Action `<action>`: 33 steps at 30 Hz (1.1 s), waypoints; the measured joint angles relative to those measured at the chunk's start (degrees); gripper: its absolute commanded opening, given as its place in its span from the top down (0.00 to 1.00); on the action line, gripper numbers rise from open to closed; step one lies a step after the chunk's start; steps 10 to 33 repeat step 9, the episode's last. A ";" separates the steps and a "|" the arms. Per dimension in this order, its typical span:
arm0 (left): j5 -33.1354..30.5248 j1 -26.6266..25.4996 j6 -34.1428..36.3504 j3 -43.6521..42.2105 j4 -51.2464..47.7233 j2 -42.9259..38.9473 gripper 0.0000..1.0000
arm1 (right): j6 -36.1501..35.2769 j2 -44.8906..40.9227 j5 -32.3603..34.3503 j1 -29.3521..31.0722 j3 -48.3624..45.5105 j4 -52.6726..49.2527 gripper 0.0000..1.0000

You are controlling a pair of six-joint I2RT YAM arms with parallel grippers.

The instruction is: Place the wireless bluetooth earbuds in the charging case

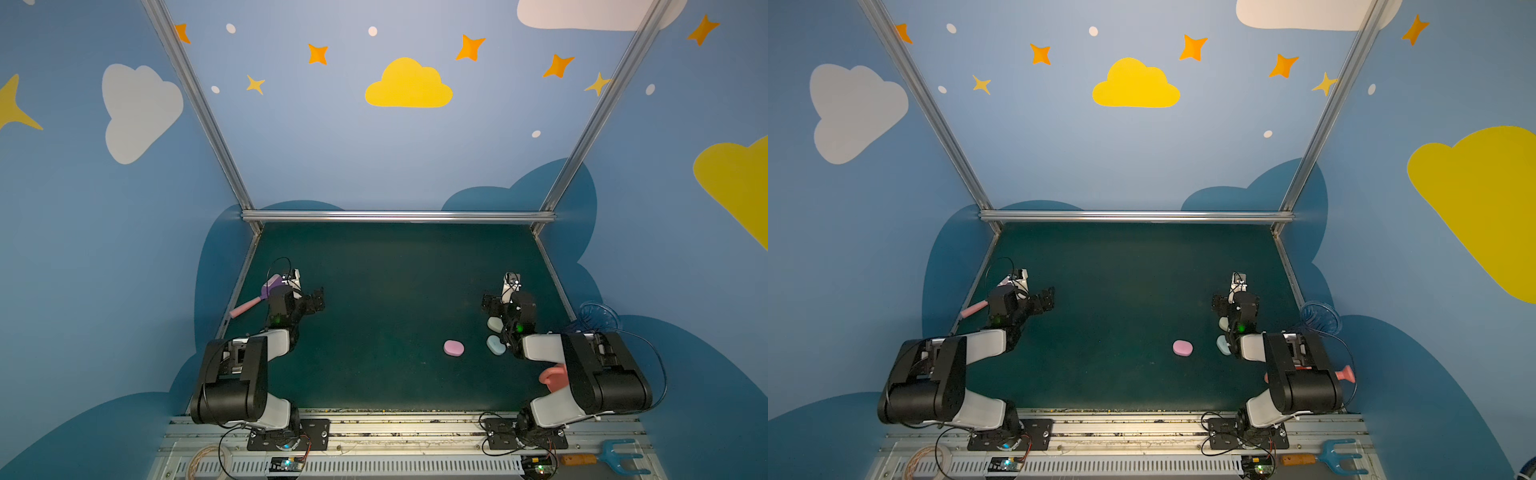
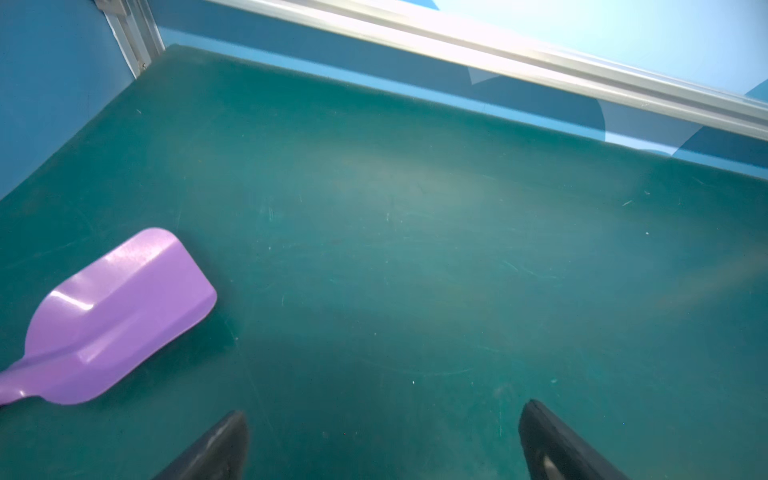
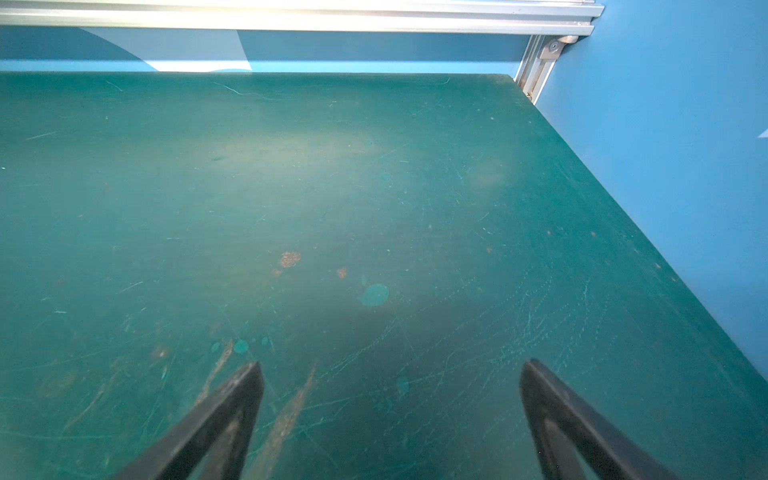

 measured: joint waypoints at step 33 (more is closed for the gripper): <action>-2.58 -1.01 -0.17 -1.38 3.39 2.40 0.00 | 0.04 0.00 -1.05 -0.74 0.00 0.00 0.03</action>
